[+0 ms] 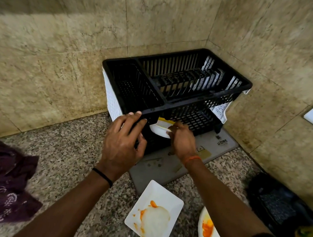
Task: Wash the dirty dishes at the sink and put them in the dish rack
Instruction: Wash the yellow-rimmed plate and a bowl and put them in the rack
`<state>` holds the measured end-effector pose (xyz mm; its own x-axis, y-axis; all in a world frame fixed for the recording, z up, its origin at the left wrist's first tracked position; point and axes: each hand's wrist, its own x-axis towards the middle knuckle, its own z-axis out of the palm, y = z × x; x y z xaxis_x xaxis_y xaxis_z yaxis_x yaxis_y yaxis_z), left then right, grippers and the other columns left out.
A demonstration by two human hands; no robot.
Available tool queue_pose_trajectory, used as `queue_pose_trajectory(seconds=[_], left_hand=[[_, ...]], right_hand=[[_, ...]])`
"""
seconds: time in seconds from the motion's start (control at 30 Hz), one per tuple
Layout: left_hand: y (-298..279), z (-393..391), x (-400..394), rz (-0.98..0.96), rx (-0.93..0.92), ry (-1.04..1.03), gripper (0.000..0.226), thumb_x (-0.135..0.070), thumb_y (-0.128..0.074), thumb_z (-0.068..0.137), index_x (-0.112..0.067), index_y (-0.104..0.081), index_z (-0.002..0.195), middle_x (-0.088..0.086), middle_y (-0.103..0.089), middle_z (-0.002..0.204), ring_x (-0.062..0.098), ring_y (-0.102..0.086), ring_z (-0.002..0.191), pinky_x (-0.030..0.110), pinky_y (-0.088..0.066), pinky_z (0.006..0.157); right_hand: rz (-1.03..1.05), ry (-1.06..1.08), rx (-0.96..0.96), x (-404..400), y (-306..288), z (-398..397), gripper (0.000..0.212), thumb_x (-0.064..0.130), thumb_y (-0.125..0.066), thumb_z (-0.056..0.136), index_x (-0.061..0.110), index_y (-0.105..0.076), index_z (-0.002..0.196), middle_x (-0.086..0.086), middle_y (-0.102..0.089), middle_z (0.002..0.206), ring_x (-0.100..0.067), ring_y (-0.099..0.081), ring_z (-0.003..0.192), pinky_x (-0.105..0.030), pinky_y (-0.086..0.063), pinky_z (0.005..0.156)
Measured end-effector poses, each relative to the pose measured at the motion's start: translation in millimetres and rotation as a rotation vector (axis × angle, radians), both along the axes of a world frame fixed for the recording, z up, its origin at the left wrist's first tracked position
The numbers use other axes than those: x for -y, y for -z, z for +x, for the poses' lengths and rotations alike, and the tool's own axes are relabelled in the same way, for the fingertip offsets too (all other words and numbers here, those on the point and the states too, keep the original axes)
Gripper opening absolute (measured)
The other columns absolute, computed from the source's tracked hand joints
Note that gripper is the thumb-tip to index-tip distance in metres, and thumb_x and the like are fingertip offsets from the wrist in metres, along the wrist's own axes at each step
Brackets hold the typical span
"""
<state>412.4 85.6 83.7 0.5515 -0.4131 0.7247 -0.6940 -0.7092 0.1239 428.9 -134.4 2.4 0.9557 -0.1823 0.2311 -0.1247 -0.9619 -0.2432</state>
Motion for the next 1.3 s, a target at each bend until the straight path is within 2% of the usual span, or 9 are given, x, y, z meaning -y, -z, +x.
queue_pose_trajectory(seconds=[0.13, 0.27, 0.5, 0.67, 0.73, 0.87, 0.97, 1.1, 1.3], left_hand=[[1, 0, 2, -0.025, -0.007, -0.008, 0.033, -0.012, -0.056, 0.084, -0.002, -0.068, 0.113, 0.014, -0.064, 0.122, 0.031, -0.057, 0.108, 0.036, -0.041, 0.098], [2, 0, 4, -0.035, -0.022, -0.014, 0.033, -0.013, -0.055, 0.085, -0.002, -0.068, 0.113, 0.014, -0.064, 0.122, 0.031, -0.057, 0.108, 0.036, -0.042, 0.097], [4, 0, 3, -0.039, -0.029, -0.014, 0.034, -0.013, -0.055, 0.085, -0.002, -0.068, 0.115, 0.014, -0.063, 0.124, 0.031, -0.055, 0.111, 0.037, -0.041, 0.098], [4, 1, 1, -0.028, -0.028, -0.004, 0.034, -0.014, -0.055, 0.085, -0.002, -0.067, 0.115, 0.014, -0.063, 0.125, 0.029, -0.052, 0.112, 0.037, -0.040, 0.098], [5, 1, 2, -0.032, -0.034, -0.004, 0.034, -0.014, -0.055, 0.085, -0.002, -0.067, 0.115, 0.014, -0.062, 0.125, 0.029, -0.051, 0.113, 0.038, -0.042, 0.099], [3, -1, 2, -0.048, -0.029, -0.003, 0.033, -0.014, -0.056, 0.085, -0.003, -0.067, 0.114, 0.013, -0.063, 0.124, 0.028, -0.052, 0.113, 0.037, -0.042, 0.099], [3, -1, 3, -0.049, -0.025, -0.010, 0.032, -0.014, -0.056, 0.085, -0.003, -0.068, 0.113, 0.013, -0.063, 0.123, 0.028, -0.052, 0.113, 0.035, -0.041, 0.099], [4, 0, 5, -0.066, -0.029, -0.007, 0.032, -0.013, -0.057, 0.084, -0.003, -0.068, 0.112, 0.013, -0.063, 0.122, 0.028, -0.052, 0.112, 0.035, -0.041, 0.097], [3, 0, 4, -0.068, -0.026, 0.004, 0.032, -0.011, -0.057, 0.082, -0.002, -0.068, 0.110, 0.014, -0.064, 0.122, 0.029, -0.052, 0.111, 0.035, -0.041, 0.098]], right_hand=[[0.385, 0.132, 0.176, 1, -12, -6, 0.026, 0.025, -0.059, 0.093, 0.006, -0.071, 0.107, -0.020, -0.070, 0.095, -0.038, -0.065, 0.089, -0.039, -0.050, 0.067], [0.463, 0.154, 0.161, 6, -19, -6, 0.028, 0.027, -0.063, 0.091, 0.009, -0.071, 0.112, -0.016, -0.073, 0.098, -0.033, -0.067, 0.092, -0.038, -0.054, 0.072], [0.008, -0.244, -0.070, -14, -20, -10, 0.033, 0.019, -0.056, 0.092, 0.017, -0.064, 0.125, -0.011, -0.064, 0.125, -0.032, -0.060, 0.114, -0.038, -0.052, 0.090], [-0.066, -0.416, 0.177, 3, -12, -48, 0.033, 0.006, -0.072, 0.069, 0.013, -0.073, 0.102, -0.008, -0.072, 0.099, -0.028, -0.067, 0.093, -0.035, -0.055, 0.083], [0.029, -0.375, 0.275, 11, -15, -67, 0.021, 0.004, -0.067, 0.078, 0.010, -0.072, 0.097, -0.010, -0.072, 0.097, -0.029, -0.067, 0.090, -0.032, -0.054, 0.079], [0.392, -0.061, 0.370, 26, -21, -99, 0.014, 0.017, -0.068, 0.089, 0.012, -0.075, 0.100, -0.004, -0.075, 0.096, -0.019, -0.071, 0.086, -0.031, -0.053, 0.075], [0.761, 0.051, 0.331, 29, -26, -115, 0.016, 0.017, -0.072, 0.085, 0.016, -0.076, 0.101, 0.006, -0.075, 0.095, -0.007, -0.071, 0.089, -0.033, -0.058, 0.077], [0.905, 0.029, 0.300, 18, -33, -121, 0.021, 0.012, -0.074, 0.083, 0.009, -0.076, 0.104, 0.000, -0.075, 0.099, -0.011, -0.071, 0.093, -0.030, -0.058, 0.078], [1.412, 0.251, 0.217, -10, -30, -123, 0.016, 0.009, -0.068, 0.086, 0.007, -0.072, 0.102, -0.002, -0.076, 0.084, -0.017, -0.072, 0.074, -0.030, -0.058, 0.056]])
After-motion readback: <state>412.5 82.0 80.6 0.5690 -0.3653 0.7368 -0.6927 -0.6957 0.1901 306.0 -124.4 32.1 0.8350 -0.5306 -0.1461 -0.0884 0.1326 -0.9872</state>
